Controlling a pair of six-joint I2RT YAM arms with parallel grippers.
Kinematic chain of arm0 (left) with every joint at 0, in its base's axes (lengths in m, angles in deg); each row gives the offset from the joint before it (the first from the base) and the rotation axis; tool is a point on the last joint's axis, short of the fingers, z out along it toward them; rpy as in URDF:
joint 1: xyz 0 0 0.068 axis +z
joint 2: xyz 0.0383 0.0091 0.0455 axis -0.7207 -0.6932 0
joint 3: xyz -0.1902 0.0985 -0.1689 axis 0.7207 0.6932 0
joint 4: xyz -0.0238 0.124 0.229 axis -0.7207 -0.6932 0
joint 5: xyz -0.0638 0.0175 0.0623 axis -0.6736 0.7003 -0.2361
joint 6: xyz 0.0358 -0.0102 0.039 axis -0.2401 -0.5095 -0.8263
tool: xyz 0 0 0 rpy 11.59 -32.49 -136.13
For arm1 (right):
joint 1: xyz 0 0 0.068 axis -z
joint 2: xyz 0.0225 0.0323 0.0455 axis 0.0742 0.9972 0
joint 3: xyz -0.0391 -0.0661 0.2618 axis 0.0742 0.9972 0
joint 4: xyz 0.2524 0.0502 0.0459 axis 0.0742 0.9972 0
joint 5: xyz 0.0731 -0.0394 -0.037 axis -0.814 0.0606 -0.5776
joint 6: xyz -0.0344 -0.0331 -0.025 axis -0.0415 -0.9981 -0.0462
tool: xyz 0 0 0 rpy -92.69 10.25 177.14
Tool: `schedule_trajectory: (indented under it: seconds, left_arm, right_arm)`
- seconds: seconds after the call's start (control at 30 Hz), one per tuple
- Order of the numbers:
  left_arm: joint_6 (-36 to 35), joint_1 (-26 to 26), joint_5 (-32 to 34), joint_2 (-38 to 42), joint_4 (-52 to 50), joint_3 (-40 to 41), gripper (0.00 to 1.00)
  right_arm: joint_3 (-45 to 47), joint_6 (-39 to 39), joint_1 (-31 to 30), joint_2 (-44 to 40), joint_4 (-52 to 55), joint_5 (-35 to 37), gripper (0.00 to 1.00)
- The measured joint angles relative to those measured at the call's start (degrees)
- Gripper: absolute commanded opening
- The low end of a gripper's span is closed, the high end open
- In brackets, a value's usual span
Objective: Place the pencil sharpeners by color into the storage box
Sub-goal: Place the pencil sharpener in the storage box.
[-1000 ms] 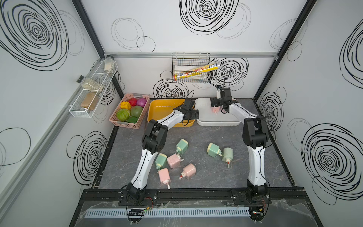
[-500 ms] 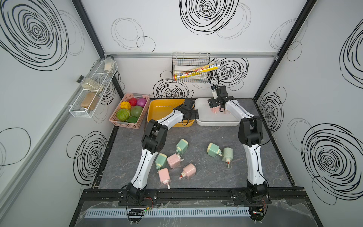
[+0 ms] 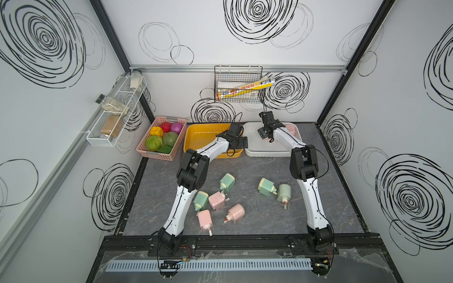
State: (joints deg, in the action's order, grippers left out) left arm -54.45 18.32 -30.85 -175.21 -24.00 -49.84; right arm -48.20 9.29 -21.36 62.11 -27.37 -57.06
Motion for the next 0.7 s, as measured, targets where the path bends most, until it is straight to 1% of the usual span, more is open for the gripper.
schedule_trajectory:
  seconds: [0.13,0.37,0.53,0.7]
  left_arm:
    - [0.02,0.00,0.00,0.00,0.00,0.00,0.99]
    - [0.00,0.07,-0.04,0.00,0.00,0.02,0.99]
    - [-0.50,0.11,-0.31,0.00,0.00,0.02,0.99]
    - [-1.38,0.28,-0.92,0.00,-0.04,0.00,0.99]
  right_arm:
    - [-0.28,-1.70,-0.04,0.70,-0.94,3.91,1.00]
    - [-0.68,-3.48,-0.59,1.75,-2.19,6.40,1.00]
    - [-2.73,-3.93,-0.70,2.56,-1.20,6.19,1.00]
    - [-3.21,-1.88,-0.81,2.32,0.17,3.30,1.00]
